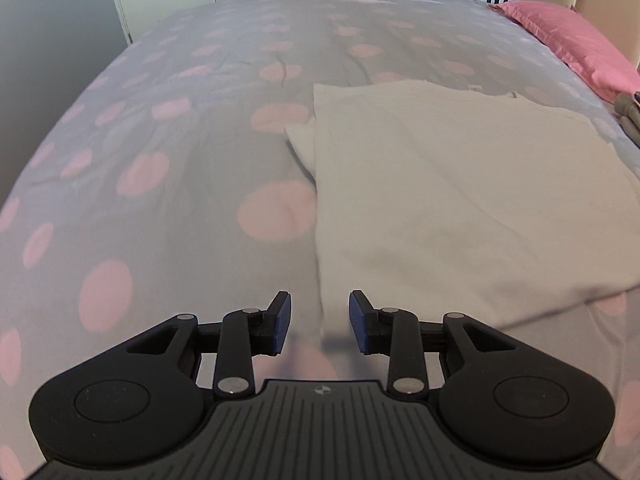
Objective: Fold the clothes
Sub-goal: 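Open both grippers to lay the folded end onto the shirt, then move both open grippers to the folded edge and close on it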
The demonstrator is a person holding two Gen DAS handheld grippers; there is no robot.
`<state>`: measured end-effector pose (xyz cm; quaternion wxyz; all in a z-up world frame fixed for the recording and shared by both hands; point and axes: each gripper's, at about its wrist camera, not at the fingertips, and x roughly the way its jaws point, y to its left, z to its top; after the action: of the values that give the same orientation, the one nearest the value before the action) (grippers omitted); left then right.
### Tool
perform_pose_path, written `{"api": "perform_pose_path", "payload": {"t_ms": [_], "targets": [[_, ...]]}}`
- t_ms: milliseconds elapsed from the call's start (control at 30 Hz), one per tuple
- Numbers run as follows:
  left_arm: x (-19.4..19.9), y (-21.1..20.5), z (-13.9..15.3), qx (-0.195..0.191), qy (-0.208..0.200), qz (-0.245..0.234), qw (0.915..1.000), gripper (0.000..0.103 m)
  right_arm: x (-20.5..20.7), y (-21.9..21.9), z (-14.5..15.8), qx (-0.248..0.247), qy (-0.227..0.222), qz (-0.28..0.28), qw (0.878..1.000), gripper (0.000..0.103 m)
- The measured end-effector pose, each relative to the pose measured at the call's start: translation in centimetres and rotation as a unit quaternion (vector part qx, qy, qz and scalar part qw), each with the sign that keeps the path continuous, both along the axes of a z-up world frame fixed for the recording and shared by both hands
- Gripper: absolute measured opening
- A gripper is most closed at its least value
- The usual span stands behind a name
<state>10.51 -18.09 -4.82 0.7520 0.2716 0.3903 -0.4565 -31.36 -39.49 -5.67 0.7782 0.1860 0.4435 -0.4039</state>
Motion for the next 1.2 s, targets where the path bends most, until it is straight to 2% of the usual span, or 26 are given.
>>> {"api": "perform_pose_path", "payload": {"t_ms": [267, 300, 333, 367, 400, 500, 667, 833, 933, 1000, 1067, 1200], "targets": [[-1.9, -0.3, -1.8, 0.018, -0.042, -0.025, 0.9987, 0.03, 0.4, 2.3, -1.9, -0.066, 0.021, 0.06, 0.996, 0.029], [-2.1, -0.4, -2.0, 0.021, -0.046, -0.03, 0.9983, 0.03, 0.7, 2.4, -2.1, -0.075, 0.022, 0.067, 0.995, 0.026], [-2.3, -0.6, -2.2, 0.024, -0.051, -0.035, 0.9978, 0.026, 1.1, 2.4, -2.2, -0.082, 0.027, 0.071, 0.994, 0.012], [-2.6, -0.8, -2.4, 0.027, -0.056, -0.04, 0.9973, 0.02, 1.4, 2.4, -2.4, -0.084, 0.036, 0.072, 0.993, 0.006], [-2.7, -0.9, -2.6, 0.03, -0.06, -0.042, 0.9969, 0.01, 1.5, 2.4, -2.5, -0.084, 0.043, 0.069, 0.993, 0.006], [-3.1, -1.1, -2.8, 0.038, -0.072, -0.033, 0.9961, 0.006, 1.4, 2.2, -2.8, -0.086, 0.061, 0.054, 0.993, 0.0], [-3.6, -1.3, -3.0, 0.052, -0.097, -0.026, 0.9936, 0.005, 0.0, 0.9, -3.7, -0.093, 0.095, -0.007, 0.991, 0.0], [-3.7, -0.9, -2.5, 0.063, -0.109, -0.032, 0.9915, 0.005, -0.9, 1.4, -3.7, -0.111, 0.097, -0.011, 0.989, 0.0], [-3.7, -0.2, -2.2, 0.08, -0.143, -0.023, 0.9862, 0.005, -0.4, 2.9, -3.3, -0.134, 0.086, 0.015, 0.987, 0.002], [-4.3, 0.6, -1.8, 0.071, -0.16, -0.034, 0.984, 0.005, 0.4, 4.2, -3.1, -0.157, 0.085, 0.039, 0.983, 0.006], [-5.5, 1.1, -1.5, 0.06, -0.186, -0.054, 0.9792, 0.006, 1.3, 5.7, -3.2, -0.184, 0.096, 0.063, 0.976, 0.03], [-8.7, 1.7, -1.6, 0.044, -0.254, -0.102, 0.9607, 0.008, 3.0, 8.3, -4.0, -0.233, 0.131, 0.113, 0.957, 0.033]]}}
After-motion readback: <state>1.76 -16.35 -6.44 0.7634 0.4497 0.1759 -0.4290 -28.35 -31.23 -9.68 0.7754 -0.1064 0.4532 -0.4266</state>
